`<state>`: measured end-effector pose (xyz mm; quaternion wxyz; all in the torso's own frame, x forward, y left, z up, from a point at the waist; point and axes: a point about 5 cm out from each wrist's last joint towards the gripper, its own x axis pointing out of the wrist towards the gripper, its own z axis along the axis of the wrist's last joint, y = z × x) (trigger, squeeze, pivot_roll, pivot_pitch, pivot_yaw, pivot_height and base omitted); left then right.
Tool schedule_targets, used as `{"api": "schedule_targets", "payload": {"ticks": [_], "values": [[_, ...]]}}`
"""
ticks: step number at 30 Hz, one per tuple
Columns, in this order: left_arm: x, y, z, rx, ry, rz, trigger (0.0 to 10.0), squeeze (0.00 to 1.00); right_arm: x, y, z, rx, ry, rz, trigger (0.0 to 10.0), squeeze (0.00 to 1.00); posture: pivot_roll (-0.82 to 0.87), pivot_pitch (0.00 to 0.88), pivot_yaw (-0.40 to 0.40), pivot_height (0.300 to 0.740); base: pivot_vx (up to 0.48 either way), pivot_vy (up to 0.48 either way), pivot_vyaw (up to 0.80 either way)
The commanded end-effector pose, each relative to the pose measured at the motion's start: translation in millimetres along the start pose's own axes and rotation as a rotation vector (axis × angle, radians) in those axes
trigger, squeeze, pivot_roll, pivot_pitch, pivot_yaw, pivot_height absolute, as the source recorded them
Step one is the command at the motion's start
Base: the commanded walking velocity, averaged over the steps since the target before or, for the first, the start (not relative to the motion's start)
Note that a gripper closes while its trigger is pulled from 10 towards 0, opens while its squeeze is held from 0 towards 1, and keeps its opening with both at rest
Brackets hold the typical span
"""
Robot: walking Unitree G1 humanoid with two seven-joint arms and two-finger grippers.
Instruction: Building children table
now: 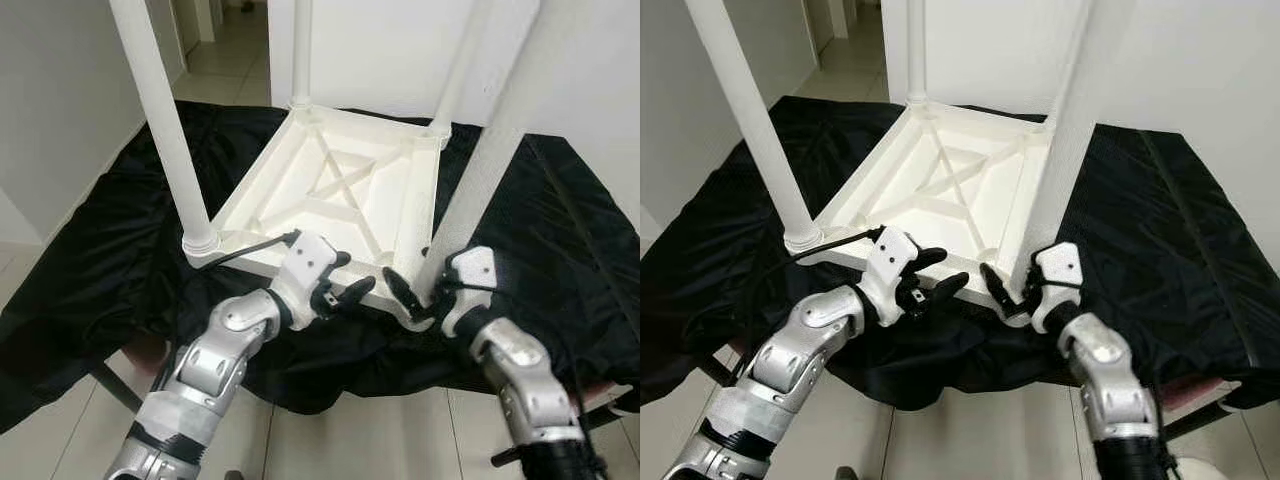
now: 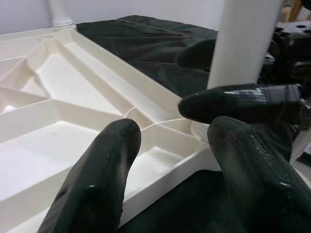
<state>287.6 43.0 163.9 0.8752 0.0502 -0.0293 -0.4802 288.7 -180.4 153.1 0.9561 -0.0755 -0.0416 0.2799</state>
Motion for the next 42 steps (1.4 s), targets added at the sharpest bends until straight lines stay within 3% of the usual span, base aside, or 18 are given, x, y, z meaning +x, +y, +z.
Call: {"api": "schedule_targets", "payload": {"ticks": [1, 4, 5, 6, 7, 10, 12, 13, 27, 28, 34, 36, 42], "values": [[1.8, -5.1, 1, 0.026, 0.005, -0.055, 10.0, 0.0, 1.7, 2.6, -4, 0.009, 0.022, 0.054, 10.0, 0.0, 0.0, 0.043, -0.023, 0.74, 0.0, 0.0, 0.0], [1.2, -7.8, 1, 0.029, 0.008, -0.063, 10.0, 0.0, 1.6, -3.3, -6, -0.01, 0.046, 0.1, 10.0, 0.0, 0.01, 0.043, -0.033, 0.74, 0.0, 0.0, 0.0], [0.0, -9.0, -1, 0.038, 0.014, -0.071, 10.0, 0.0, 1.0, -6.8, -6, -0.017, 0.062, 0.131, 9.5, 0.0, 0.02, 0.043, -0.035, 0.74, 0.0, 0.0, 0.0], [-1.4, -9.8, -2, 0.049, 0.022, -0.079, 10.0, 0.0, 0.2, -9.7, -7, -0.019, 0.076, 0.156, 7.7, 0.0, 0.02, 0.043, -0.035, 0.74, 0.0, 0.0, 0.0], [-3.8, -10.3, -4, 0.058, 0.032, -0.09, 10.0, 0.0, -0.9, -12.2, -8, -0.023, 0.091, 0.175, 4.5, 0.0, 0.02, 0.041, -0.043, 0.74, 0.0, 0.0, 0.0], [-5.3, -10.6, -5, 0.064, 0.039, -0.096, 10.0, 0.0, -1.6, -13.6, -9, -0.025, 0.099, 0.186, 4.5, 0.0, 0.02, 0.041, -0.043, 0.74, 0.0, 0.0, 0.0], [-11.2, -13.1, -6, 0.064, 0.045, -0.131, 10.0, 0.0, -3.4, -17.5, -11, -0.023, 0.112, 0.205, 0.6, 0.0, 0.03, 0.04, -0.048, 0.74, 0.0, 0.0, 0.0], [-13.8, -14.5, -6, 0.058, 0.044, -0.147, 10.0, 0.0, -4.1, -19.1, -12, -0.022, 0.115, 0.21, 0.0, 0.0, 0.03, 0.04, -0.049, 0.74, 0.0, 0.0, 0.0], [-16.0, -19.6, -11, 0.084, 0.075, -0.18, 10.0, 0.0, -5.4, -20.7, -19, 0.003, 0.115, 0.19, 0.1, 0.0, 0.02, 0.04, -0.046, 0.74, 0.0, 0.0, 0.0], [-15.3, -19.2, -12, 0.083, 0.073, -0.174, 10.0, 0.0, -4.4, -21.2, -18, 0.026, 0.098, 0.16, 10.0, 0.0, 0.01, 0.039, -0.045, 0.74, 0.0, 0.0, 0.0], [-13.0, -15.6, -10, 0.082, 0.055, -0.133, 10.0, 0.0, -2.2, -21.7, -18, 0.058, 0.083, 0.104, 10.0, 0.0, 0.01, 0.039, -0.044, 0.74, 0.0, 0.0, 0.0], [-9.4, -8.9, -7, 0.06, 0.02, -0.065, 10.0, 0.0, 2.7, -16.5, -18, 0.086, 0.074, -0.034, 10.0, 0.0, 0.0, 0.038, -0.043, 0.74, 0.0, 0.0, 0.0], [-9.3, -10.7, -8, 0.058, 0.018, -0.064, 10.0, 0.0, 2.9, -10.1, -16, 0.089, 0.051, -0.129, 10.0, 0.0, -0.01, 0.028, -0.049, 0.74, 0.0, 0.0, 0.0]]}}
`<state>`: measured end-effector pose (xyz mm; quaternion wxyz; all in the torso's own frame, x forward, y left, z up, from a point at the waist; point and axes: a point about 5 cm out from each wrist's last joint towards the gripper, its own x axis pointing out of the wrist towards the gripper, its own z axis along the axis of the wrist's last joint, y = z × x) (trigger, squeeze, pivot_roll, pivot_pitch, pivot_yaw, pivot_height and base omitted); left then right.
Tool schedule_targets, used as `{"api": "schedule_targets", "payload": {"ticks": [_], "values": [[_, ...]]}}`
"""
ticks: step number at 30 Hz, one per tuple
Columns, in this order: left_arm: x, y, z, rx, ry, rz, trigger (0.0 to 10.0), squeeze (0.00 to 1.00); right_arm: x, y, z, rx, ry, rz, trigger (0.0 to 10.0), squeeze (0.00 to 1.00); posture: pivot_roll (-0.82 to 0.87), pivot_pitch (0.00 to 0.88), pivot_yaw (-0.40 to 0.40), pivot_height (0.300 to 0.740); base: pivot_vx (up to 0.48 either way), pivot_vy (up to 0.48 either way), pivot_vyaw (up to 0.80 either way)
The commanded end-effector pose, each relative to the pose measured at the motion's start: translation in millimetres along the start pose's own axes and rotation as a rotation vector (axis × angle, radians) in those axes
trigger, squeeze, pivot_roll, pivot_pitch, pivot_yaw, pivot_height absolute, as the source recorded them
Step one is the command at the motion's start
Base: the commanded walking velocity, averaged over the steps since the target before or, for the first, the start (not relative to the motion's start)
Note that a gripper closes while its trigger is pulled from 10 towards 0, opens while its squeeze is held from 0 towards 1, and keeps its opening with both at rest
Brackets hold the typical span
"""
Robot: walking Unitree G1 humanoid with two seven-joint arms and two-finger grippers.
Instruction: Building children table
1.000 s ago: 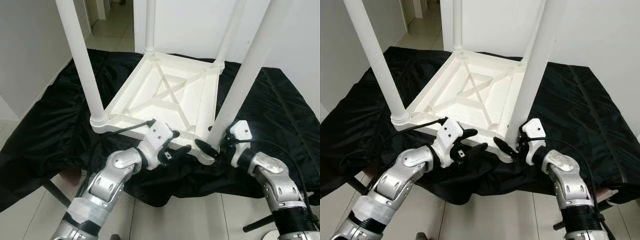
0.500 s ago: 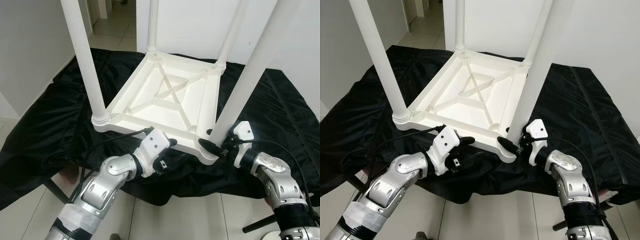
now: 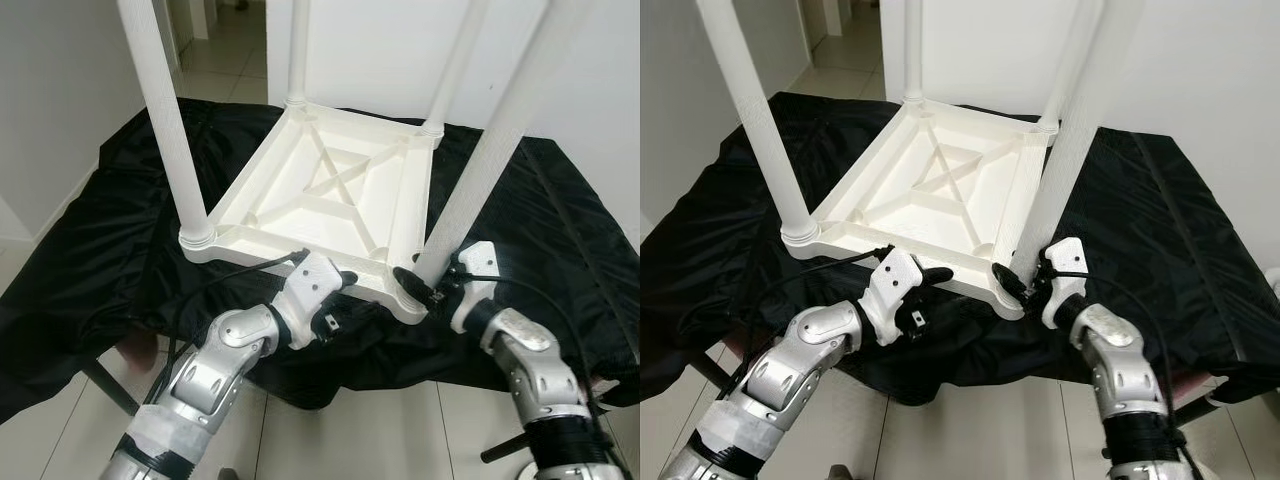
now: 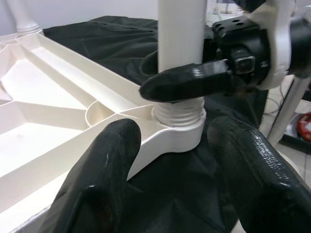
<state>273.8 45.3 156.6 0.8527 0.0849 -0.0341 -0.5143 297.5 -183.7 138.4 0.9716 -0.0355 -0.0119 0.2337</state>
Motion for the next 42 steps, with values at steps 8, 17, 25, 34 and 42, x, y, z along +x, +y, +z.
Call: {"api": "schedule_targets", "payload": {"ticks": [8, 17, 25, 34, 42], "values": [[-3.0, 2.2, -5, -0.031, 0.001, 0.055, 10.0, 0.0, -6.8, 20.3, 2, 0.077, -0.04, -0.312, 10.0, 0.0, -0.01, 0.008, -0.048, 0.74, 0.0, 0.0, 0.0], [-2.0, 1.0, -6, -0.031, 0.0, 0.052, 10.0, 0.0, -3.9, 41.5, -5, 0.143, -0.019, -0.555, 10.0, 0.0, -0.01, 0.017, -0.049, 0.74, 0.0, 0.0, 0.0], [-4.0, -1.2, -8, -0.038, 0.006, 0.05, 10.0, 0.0, 0.7, 60.2, 0, 0.167, -0.023, -0.587, 10.0, 0.0, -0.01, 0.025, -0.042, 0.74, 0.0, 0.0, 0.0], [-1.7, -0.6, -8, -0.032, 0.008, 0.049, 10.0, 0.0, 3.3, 57.2, 1, 0.162, -0.028, -0.528, 10.0, 1.0, 0.0, 0.014, -0.046, 0.74, 0.0, 0.0, 0.0], [-2.2, -2.6, -11, -0.016, 0.026, 0.037, 10.0, 0.0, -1.6, 40.5, 7, 0.137, -0.046, -0.411, 10.0, 1.0, 0.0, 0.014, -0.049, 0.74, 0.0, 0.0, 0.0]]}}
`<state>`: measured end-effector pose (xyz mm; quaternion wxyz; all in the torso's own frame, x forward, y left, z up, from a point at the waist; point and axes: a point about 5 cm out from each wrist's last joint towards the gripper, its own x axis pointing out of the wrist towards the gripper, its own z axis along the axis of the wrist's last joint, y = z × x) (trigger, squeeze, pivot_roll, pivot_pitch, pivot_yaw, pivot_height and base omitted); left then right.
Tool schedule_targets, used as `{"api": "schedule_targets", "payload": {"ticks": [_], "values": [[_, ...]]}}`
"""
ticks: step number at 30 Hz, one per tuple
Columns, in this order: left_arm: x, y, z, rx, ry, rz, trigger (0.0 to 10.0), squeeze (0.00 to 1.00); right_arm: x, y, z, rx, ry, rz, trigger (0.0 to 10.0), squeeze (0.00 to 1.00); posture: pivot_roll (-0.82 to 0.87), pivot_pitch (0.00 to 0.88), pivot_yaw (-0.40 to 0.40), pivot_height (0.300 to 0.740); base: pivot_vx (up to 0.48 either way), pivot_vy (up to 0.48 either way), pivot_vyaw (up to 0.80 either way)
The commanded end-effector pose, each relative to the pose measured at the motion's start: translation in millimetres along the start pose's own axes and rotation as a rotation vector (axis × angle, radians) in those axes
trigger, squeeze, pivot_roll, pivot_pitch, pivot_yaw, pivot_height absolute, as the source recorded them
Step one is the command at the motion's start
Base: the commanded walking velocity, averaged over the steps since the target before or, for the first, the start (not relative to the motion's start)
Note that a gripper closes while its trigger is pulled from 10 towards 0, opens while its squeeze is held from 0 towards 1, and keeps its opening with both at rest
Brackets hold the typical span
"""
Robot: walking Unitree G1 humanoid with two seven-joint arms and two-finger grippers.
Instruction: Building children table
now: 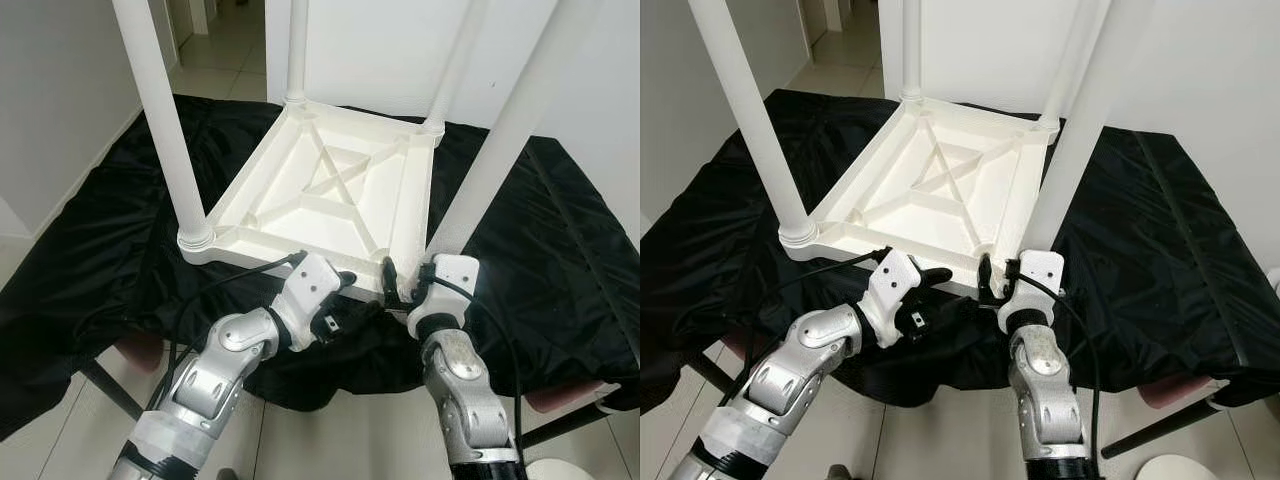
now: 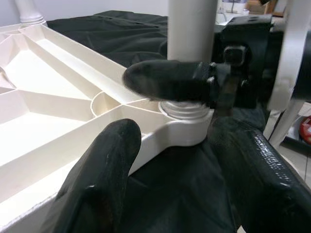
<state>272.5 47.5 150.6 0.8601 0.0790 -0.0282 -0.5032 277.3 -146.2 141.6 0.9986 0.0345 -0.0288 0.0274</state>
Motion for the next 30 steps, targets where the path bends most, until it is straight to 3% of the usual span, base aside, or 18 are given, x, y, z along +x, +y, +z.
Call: {"api": "schedule_targets", "payload": {"ticks": [1, 4, 5, 6, 11, 29, 30], "values": [[0.0, -0.8, -5, 0.0, 0.018, 0.013, 10.0, 0.0, -0.1, -5.1, 2, 0.003, 0.007, 0.024, 10.0, 1.0, 0.0, 0.015, -0.051, 0.74, 0.0, 0.0, 0.0], [0.1, -0.2, -4, 0.0, 0.016, 0.015, 10.0, 0.0, -0.5, -7.5, 3, -0.004, 0.007, 0.049, 10.0, 1.0, 0.0, 0.015, -0.051, 0.74, 0.0, 0.0, 0.0], [0.4, 0.6, -2, -0.003, 0.01, 0.02, 10.0, 0.0, -1.6, -10.6, 4, -0.015, 0.004, 0.079, 10.0, 0.35, 0.0, 0.014, -0.051, 0.74, 0.0, 0.0, 0.0], [0.9, 1.4, -1, -0.005, 0.004, 0.023, 10.0, 0.0, -3.6, -12.9, 6, -0.029, 0.003, 0.127, 10.0, 0.0, 0.0, 0.018, -0.05, 0.74, 0.0, 0.0, 0.0], [2.9, 2.0, 3, -0.002, -0.005, 0.018, 10.0, 0.0, -8.7, -19.6, 5, -0.091, 0.018, 0.29, 10.0, 0.0, 0.0, 0.023, -0.043, 0.74, 0.0, 0.0, 0.0], [4.7, 8.1, 9, 0.041, 0.005, -0.046, 10.0, 0.0, 11.1, -27.1, -5, -0.177, 0.092, 0.516, 10.0, 0.0, -0.02, 0.059, 0.019, 0.74, 0.0, 0.0, 0.0], [4.5, 7.2, 9, 0.041, 0.006, -0.056, 10.0, 0.0, 14.6, -26.8, -6, -0.189, 0.1, 0.542, 9.1, 0.0, -0.02, 0.059, 0.019, 0.74, 0.0, 0.0, 0.0]]}}
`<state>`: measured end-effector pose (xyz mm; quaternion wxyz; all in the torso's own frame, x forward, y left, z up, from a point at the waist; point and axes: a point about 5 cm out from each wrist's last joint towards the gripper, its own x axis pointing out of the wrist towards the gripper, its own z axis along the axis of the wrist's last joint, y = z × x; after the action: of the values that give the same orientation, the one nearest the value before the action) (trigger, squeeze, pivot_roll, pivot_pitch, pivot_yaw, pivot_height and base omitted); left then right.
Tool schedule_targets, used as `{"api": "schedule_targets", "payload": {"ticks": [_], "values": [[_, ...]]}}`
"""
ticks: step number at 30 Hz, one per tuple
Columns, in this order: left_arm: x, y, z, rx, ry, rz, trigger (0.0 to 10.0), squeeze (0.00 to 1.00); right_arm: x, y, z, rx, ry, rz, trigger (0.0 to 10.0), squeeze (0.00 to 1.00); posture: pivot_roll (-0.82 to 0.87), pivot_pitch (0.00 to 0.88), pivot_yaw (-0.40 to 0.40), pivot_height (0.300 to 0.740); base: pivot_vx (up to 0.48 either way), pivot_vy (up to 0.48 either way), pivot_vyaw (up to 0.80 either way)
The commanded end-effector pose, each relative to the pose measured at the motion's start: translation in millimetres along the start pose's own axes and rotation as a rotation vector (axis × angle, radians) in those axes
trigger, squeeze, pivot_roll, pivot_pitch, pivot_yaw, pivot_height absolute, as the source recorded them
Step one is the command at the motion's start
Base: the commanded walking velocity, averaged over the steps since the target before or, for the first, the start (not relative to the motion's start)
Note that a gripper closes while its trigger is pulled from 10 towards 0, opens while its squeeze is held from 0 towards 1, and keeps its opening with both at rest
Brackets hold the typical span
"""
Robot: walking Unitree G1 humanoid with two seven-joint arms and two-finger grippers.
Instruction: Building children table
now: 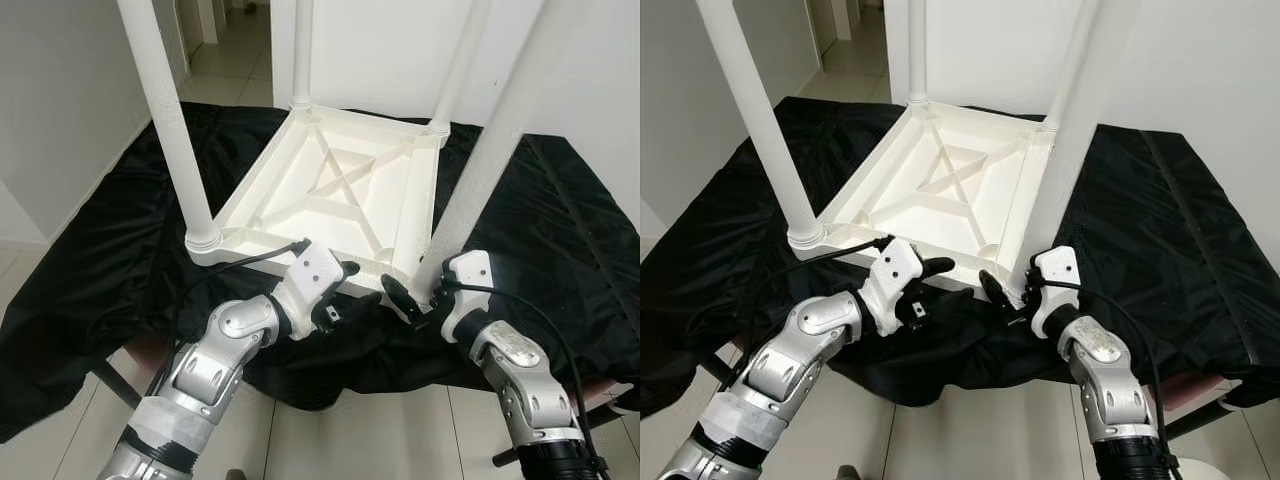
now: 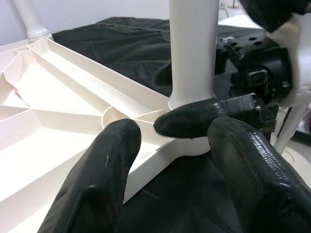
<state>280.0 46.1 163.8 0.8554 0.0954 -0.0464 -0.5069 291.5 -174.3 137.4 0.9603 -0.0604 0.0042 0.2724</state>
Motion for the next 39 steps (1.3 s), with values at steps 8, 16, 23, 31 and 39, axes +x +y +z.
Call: {"api": "schedule_targets", "payload": {"ticks": [8, 16, 23, 31, 39], "values": [[-3.1, -2.9, -5, -0.019, 0.027, -0.055, 10.0, 0.0, 11.5, -8.0, -7, -0.043, 0.055, 0.121, 0.0, 0.0, -0.01, 0.05, -0.005, 0.74, 0.0, 0.0, 0.0], [-6.8, -8.6, -11, -0.044, 0.049, -0.075, 10.0, 0.0, 19.2, -7.7, -3, -0.056, 0.045, 0.178, 0.0, 0.0, 0.0, 0.044, -0.029, 0.74, 0.0, 0.0, 0.0], [-9.3, -11.3, -14, -0.033, 0.065, -0.076, 10.0, 0.0, 22.6, -9.6, -1, -0.063, 0.022, 0.171, 0.0, 0.0, 0.01, 0.047, -0.05, 0.74, 0.0, 0.0, 0.0], [-10.0, -15.0, -15, -0.048, 0.066, -0.076, 10.0, 0.0, 22.6, -11.5, 3, -0.03, -0.001, -0.027, 10.0, 0.0, 0.0, 0.057, -0.048, 0.74, 0.0, 0.0, 0.0], [-9.6, -15.6, -16, -0.046, 0.07, -0.081, 10.0, 0.0, 19.9, -6.9, 1, 0.057, -0.006, -0.209, 10.0, 0.0, -0.01, 0.052, -0.052, 0.74, 0.0, 0.0, 0.0]]}}
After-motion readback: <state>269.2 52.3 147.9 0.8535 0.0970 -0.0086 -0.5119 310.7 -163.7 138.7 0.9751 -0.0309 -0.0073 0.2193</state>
